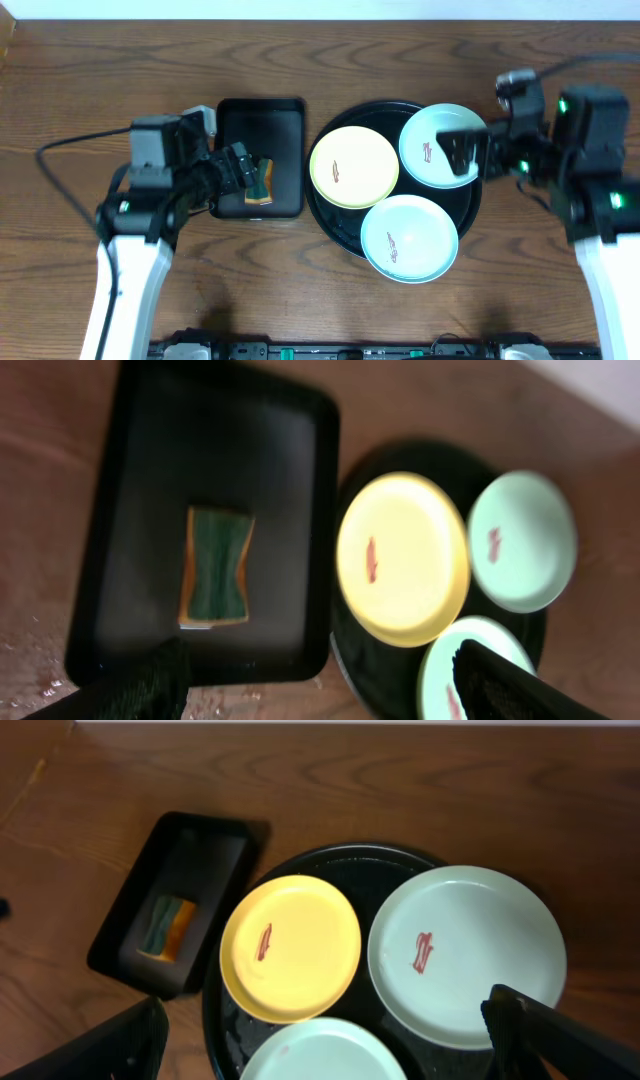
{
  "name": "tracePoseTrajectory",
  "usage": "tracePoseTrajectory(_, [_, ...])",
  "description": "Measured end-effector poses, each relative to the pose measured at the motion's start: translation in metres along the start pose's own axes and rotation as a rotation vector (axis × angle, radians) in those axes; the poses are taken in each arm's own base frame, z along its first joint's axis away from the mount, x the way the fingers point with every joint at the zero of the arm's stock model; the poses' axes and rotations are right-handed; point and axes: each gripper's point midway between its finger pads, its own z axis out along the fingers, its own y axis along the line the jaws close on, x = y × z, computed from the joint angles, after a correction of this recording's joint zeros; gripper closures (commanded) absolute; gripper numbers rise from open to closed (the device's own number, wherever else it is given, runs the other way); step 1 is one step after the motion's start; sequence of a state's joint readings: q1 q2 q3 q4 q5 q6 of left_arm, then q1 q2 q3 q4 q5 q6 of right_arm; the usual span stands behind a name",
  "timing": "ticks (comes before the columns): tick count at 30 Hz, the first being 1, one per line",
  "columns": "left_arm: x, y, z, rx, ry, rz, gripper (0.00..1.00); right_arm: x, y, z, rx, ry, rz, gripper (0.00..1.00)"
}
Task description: Clean dirty plates on tray and stack at the side
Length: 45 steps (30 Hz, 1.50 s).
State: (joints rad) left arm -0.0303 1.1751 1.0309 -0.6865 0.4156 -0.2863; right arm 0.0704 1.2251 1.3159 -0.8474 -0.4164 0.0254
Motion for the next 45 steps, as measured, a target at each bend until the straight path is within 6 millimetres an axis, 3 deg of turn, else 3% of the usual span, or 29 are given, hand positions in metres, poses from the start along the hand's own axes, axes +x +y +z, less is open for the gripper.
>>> tracePoseTrajectory(7, [0.027, 0.022, 0.051, -0.073, 0.197, -0.041, 0.18, 0.016, -0.002, 0.043, -0.096, 0.133, 0.102, 0.01])
tracePoseTrajectory(11, [0.05, 0.039, 0.083, -0.16, 0.315, -0.036, 0.42, 0.019, 0.007, 0.05, -0.168, 0.162, 0.127, 0.01])
tracePoseTrajectory(15, [0.079, 0.058, 0.116, -0.261, 0.436, 0.001, 0.44, 0.021, 0.018, 0.051, -0.209, 0.17, 0.121, 0.01])
tracePoseTrajectory(18, [0.094, 0.073, 0.136, -0.328, 0.492, 0.019, 0.63, 0.021, 0.023, 0.051, -0.227, 0.173, 0.117, 0.01])
tracePoseTrajectory(20, [0.102, 0.084, 0.147, -0.371, 0.517, 0.032, 0.86, 0.021, 0.024, 0.051, -0.231, 0.174, 0.116, 0.01])
tracePoseTrajectory(21, [0.098, 0.083, 0.15, -0.374, 0.504, 0.035, 0.92, 0.021, 0.024, 0.051, -0.233, 0.175, 0.117, 0.01])
tracePoseTrajectory(28, [0.094, 0.084, 0.151, -0.384, 0.497, 0.044, 0.92, 0.021, 0.025, 0.051, -0.235, 0.176, 0.12, 0.01])
tracePoseTrajectory(30, [0.094, 0.082, 0.146, -0.384, 0.503, 0.045, 0.83, 0.021, 0.025, 0.051, -0.234, 0.176, 0.12, 0.01])
tracePoseTrajectory(31, [0.092, 0.08, 0.143, -0.379, 0.495, 0.046, 0.73, 0.021, 0.025, 0.051, -0.234, 0.176, 0.12, 0.01])
tracePoseTrajectory(38, [0.039, 0.049, 0.116, -0.311, 0.267, 0.087, 0.64, 0.021, 0.024, 0.051, -0.234, 0.175, 0.12, 0.01])
tracePoseTrajectory(41, [0.025, 0.05, 0.119, -0.327, 0.208, 0.102, 0.64, 0.021, 0.025, 0.051, -0.234, 0.175, 0.12, 0.01])
tracePoseTrajectory(45, [0.028, 0.062, 0.14, -0.359, 0.217, 0.103, 0.64, 0.023, 0.025, 0.051, -0.234, 0.182, 0.123, 0.01])
